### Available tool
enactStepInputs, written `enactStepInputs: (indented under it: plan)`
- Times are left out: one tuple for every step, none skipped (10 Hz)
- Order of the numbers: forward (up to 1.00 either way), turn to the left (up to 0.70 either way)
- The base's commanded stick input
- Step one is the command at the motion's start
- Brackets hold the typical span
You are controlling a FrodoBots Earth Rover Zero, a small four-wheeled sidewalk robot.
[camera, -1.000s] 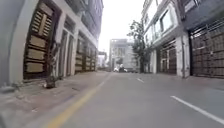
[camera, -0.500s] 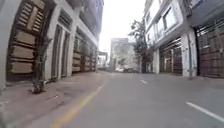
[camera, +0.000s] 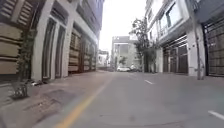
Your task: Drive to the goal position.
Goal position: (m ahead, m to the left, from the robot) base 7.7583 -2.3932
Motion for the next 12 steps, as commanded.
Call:
enactStepInputs:
  plan:
    - [1.00, 0.02]
    - [1.00, -0.13]
    - [1.00, -0.30]
    - [1.00, -0.22]
    - [1.00, 0.06]
    - [1.00, 0.06]
    - [1.00, 0.06]
    - [1.00, 0.06]
    - [1.00, 0.06]
    - [1.00, 0.06]
    - [1.00, -0.01]
    - [1.00, -0.34]
